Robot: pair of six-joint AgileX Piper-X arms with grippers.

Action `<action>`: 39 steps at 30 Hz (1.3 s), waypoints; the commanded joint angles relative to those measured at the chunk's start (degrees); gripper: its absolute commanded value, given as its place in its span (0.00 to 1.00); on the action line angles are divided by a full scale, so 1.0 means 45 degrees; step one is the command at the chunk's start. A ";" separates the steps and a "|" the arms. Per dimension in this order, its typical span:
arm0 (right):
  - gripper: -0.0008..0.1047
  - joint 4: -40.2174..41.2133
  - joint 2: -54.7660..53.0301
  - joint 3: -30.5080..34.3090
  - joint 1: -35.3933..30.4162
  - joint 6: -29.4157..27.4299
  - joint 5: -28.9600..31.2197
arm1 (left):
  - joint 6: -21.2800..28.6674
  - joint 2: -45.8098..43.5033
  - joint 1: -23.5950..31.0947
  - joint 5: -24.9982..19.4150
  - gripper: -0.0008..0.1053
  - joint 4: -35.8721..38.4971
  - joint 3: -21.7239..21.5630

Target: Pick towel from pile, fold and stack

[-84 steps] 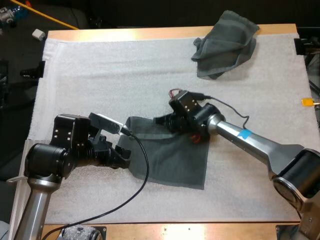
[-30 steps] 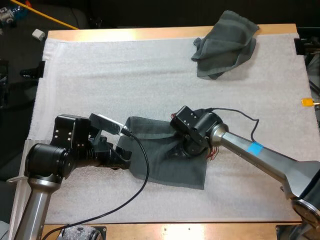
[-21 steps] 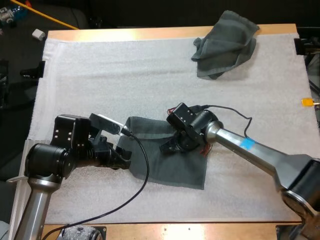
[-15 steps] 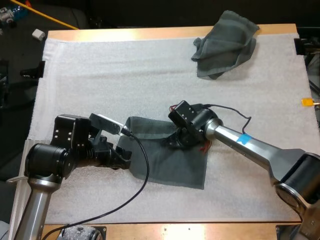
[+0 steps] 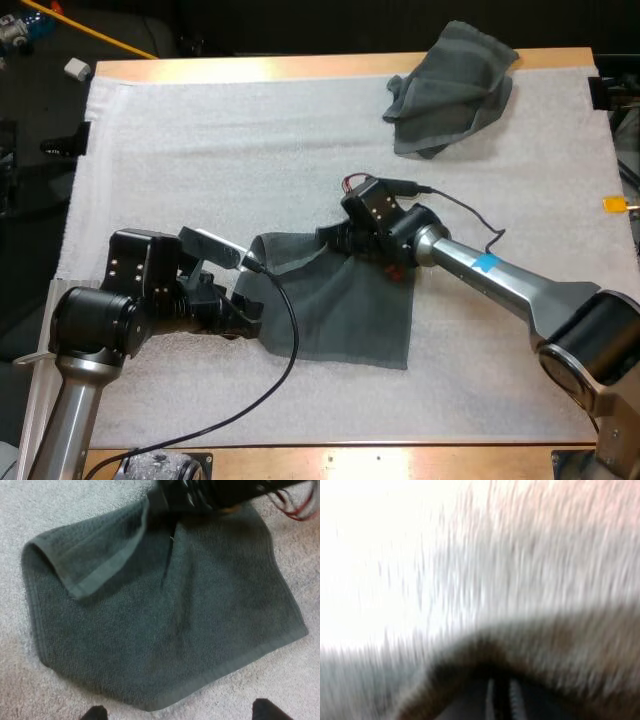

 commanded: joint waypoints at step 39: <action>0.01 0.8828 -0.8014 -0.1791 0.1338 -0.2943 0.2706 | 0.0086 -0.0129 -0.0072 0.0225 0.54 0.0602 -0.0032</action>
